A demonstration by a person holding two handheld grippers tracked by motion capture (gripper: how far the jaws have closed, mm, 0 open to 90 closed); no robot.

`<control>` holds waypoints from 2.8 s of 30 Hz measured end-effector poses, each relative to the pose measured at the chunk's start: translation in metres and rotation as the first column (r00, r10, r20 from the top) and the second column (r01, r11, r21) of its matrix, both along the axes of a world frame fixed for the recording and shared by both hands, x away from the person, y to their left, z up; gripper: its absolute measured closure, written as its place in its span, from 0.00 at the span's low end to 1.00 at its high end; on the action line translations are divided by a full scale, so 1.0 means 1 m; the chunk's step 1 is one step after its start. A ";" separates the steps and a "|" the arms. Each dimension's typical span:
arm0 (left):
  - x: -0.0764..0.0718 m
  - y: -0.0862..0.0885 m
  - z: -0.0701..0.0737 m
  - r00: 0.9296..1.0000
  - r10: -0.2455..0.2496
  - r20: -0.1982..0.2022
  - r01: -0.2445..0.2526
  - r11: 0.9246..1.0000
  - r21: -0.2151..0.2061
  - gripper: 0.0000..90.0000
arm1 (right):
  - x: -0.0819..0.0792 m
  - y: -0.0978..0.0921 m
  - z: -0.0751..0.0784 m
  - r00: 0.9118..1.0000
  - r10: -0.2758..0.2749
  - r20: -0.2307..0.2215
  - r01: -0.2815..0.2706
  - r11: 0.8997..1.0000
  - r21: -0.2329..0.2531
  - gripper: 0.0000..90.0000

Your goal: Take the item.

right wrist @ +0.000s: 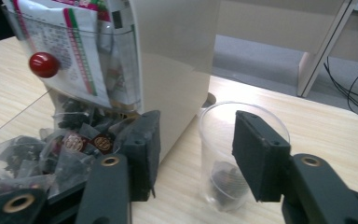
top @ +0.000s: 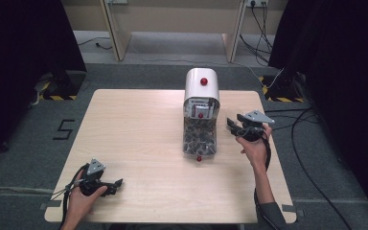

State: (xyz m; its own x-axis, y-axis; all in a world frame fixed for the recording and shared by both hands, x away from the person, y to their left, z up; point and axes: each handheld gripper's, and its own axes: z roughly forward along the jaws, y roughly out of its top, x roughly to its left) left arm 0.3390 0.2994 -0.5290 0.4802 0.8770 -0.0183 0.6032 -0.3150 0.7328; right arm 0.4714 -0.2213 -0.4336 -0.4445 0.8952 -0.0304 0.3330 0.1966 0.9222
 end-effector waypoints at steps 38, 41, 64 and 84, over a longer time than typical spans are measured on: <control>0.000 0.000 0.000 1.000 0.000 0.000 0.000 1.000 0.001 0.00 | -0.038 -0.004 -0.010 0.999 0.016 -0.029 -0.015 0.999 0.031 0.46; 0.000 0.000 0.000 1.000 0.001 0.000 -0.001 1.000 0.001 0.00 | -0.041 -0.005 -0.010 0.999 0.019 -0.033 -0.018 0.999 0.027 0.46; -0.001 0.000 0.000 1.000 -0.002 0.000 0.002 1.000 0.005 0.00 | -0.055 -0.001 -0.018 0.998 0.031 -0.049 -0.030 0.999 0.015 0.43; -0.001 0.000 0.000 1.000 -0.003 0.000 0.003 1.000 0.004 0.00 | -0.074 0.000 -0.024 0.996 0.049 -0.071 -0.050 0.999 -0.003 0.40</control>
